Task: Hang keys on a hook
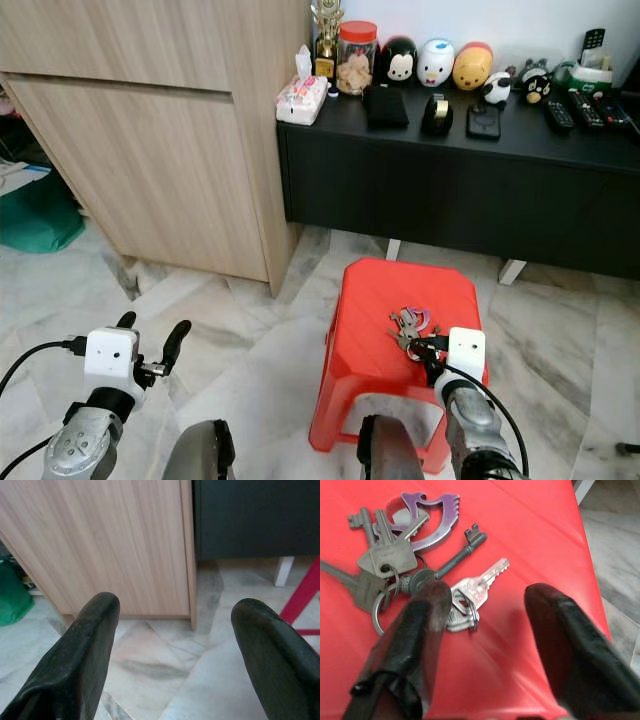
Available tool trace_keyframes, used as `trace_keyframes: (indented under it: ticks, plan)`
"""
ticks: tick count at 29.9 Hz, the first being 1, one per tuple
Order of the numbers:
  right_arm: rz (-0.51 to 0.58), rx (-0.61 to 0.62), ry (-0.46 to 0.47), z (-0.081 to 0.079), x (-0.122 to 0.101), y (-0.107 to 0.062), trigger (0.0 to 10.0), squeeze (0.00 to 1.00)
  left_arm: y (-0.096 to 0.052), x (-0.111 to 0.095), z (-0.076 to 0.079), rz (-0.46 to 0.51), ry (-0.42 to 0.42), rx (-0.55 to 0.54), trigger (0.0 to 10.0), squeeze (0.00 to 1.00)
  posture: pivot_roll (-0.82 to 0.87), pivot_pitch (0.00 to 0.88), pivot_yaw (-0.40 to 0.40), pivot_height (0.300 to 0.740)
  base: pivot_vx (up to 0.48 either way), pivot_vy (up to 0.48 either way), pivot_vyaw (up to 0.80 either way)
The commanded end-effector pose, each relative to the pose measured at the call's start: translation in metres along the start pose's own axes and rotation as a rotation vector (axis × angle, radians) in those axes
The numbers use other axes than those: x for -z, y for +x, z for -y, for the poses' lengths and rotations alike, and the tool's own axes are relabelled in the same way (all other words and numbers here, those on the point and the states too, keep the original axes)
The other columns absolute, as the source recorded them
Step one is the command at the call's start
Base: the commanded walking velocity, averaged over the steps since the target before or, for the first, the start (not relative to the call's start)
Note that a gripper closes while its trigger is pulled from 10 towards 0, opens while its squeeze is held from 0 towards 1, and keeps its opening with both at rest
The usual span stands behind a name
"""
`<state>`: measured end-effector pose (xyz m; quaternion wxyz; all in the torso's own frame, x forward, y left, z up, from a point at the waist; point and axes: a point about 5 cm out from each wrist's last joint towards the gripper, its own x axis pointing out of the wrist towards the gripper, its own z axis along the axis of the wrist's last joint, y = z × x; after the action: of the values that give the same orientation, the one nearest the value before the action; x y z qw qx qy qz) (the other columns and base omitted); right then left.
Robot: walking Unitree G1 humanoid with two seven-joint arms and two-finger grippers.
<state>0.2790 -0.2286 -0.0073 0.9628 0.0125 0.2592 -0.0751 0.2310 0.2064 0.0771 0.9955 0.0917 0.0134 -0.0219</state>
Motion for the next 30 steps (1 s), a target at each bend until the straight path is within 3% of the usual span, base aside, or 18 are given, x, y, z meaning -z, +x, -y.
trace_keyframes:
  ticks: [1,3,4,5,6,7,8,9,15,16,17,19,20,21,30]
  plan:
    - [0.009,-0.002,-0.01,0.003,-0.006,0.002,4.0,0.0,-0.002,-0.002,0.004,-0.002,0.013,0.015,10.0,0.0,0.04,0.129,-0.026,0.583,0.0,0.0,0.0]
    - [0.014,-0.002,-0.007,0.003,-0.008,0.002,4.0,0.0,-0.001,-0.003,0.005,-0.003,0.013,0.017,10.0,0.0,0.04,0.129,-0.026,0.583,0.0,0.0,0.0]
    - [0.014,-0.008,-0.016,0.003,-0.009,0.003,5.4,0.0,-0.002,-0.004,0.005,-0.002,0.014,0.019,10.0,0.0,0.04,0.131,-0.026,0.583,0.0,0.0,0.0]
    - [0.013,-0.009,-0.019,0.003,-0.009,0.003,5.4,0.0,-0.002,-0.004,0.005,-0.003,0.015,0.02,10.0,0.0,0.04,0.131,-0.026,0.583,0.0,0.0,0.0]
    - [0.014,-0.015,-0.021,0.002,-0.01,0.003,4.0,0.0,-0.002,-0.005,0.005,-0.002,0.017,0.023,10.0,0.0,0.05,0.131,-0.026,0.583,0.0,0.0,0.0]
    - [0.014,-0.017,-0.021,0.001,-0.01,0.003,4.0,0.0,-0.001,-0.005,0.005,-0.002,0.018,0.023,10.0,0.0,0.05,0.131,-0.026,0.583,0.0,0.0,0.0]
    - [0.015,-0.018,-0.02,0.001,-0.011,0.003,1.1,0.0,-0.001,-0.005,0.005,-0.003,0.019,0.023,10.0,0.0,0.05,0.131,-0.026,0.583,0.0,0.0,0.0]
    - [0.016,-0.019,-0.02,0.0,-0.011,0.003,0.0,0.0,-0.001,-0.005,0.005,-0.004,0.019,0.023,10.0,0.0,0.05,0.131,-0.026,0.583,0.0,0.0,0.0]
    - [0.003,-0.026,-0.014,-0.004,-0.005,0.002,0.0,0.0,0.001,-0.005,0.005,-0.009,0.025,0.029,10.0,0.0,0.05,0.122,-0.027,0.583,0.0,0.0,0.0]
    - [-0.01,-0.025,-0.011,-0.005,-0.002,0.001,1.0,0.0,0.001,-0.005,0.006,-0.009,0.029,0.035,10.0,0.0,0.05,0.117,-0.027,0.583,0.0,0.0,0.0]
    - [-0.01,-0.025,-0.011,-0.005,-0.002,0.001,1.0,0.0,0.001,-0.005,0.006,-0.009,0.029,0.035,10.0,0.0,0.05,0.117,-0.027,0.583,0.0,0.0,0.0]
    - [-0.021,-0.023,-0.005,-0.006,0.003,0.0,5.4,0.0,0.002,-0.005,0.006,-0.01,0.031,0.038,10.0,0.0,0.05,0.108,-0.027,0.583,0.0,0.0,0.0]
    - [-0.024,-0.022,-0.004,-0.006,0.004,0.0,5.4,0.0,0.003,-0.005,0.006,-0.01,0.031,0.038,10.0,0.0,0.05,0.108,-0.027,0.583,0.0,0.0,0.0]
    - [-0.035,-0.021,-0.001,-0.006,0.007,-0.001,10.0,0.0,0.004,-0.005,0.006,-0.012,0.032,0.041,10.0,0.0,0.05,0.109,-0.026,0.583,0.0,0.0,0.0]
    - [-0.058,-0.023,0.006,-0.009,0.016,-0.004,10.0,0.0,-0.001,-0.003,0.005,-0.025,0.04,0.05,10.0,0.0,0.06,0.109,-0.023,0.583,0.0,0.0,0.0]
